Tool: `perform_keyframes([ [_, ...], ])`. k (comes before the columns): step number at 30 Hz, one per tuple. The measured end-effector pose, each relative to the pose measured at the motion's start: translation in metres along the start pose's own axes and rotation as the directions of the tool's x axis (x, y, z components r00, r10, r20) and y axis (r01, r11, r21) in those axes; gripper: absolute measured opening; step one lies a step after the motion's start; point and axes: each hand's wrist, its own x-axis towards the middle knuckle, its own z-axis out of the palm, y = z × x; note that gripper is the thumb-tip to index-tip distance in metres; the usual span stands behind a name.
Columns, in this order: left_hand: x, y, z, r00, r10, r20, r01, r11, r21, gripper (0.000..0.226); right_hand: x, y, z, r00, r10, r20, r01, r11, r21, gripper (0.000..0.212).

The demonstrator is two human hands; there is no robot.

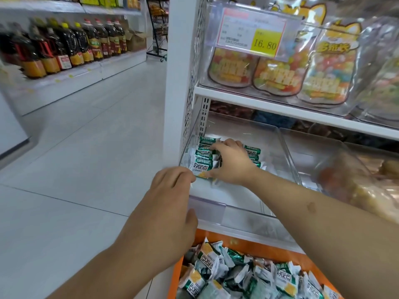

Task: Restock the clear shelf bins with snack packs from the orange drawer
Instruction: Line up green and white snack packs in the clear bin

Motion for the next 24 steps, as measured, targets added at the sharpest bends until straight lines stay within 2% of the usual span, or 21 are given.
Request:
perform_keyframes([
  [5, 0.0, 0.002, 0.0, 1.0, 0.001, -0.008, -0.001, 1.0, 0.007, 0.054, -0.009, 0.011, -0.012, 0.998, 0.067, 0.007, -0.067, 0.996, -0.061, 0.083],
  [9, 0.001, 0.003, 0.001, 1.0, -0.015, -0.015, 0.015, 1.0, 0.006, 0.053, -0.012, 0.016, -0.013, 0.996, 0.083, 0.033, -0.079, 0.989, -0.121, 0.059],
  [24, 0.002, 0.007, 0.003, 0.999, -0.032, 0.021, 0.032, 0.999, 0.004, 0.053, -0.027, 0.023, -0.034, 0.993, 0.099, 0.059, -0.104, 0.99, 0.09, 0.04],
])
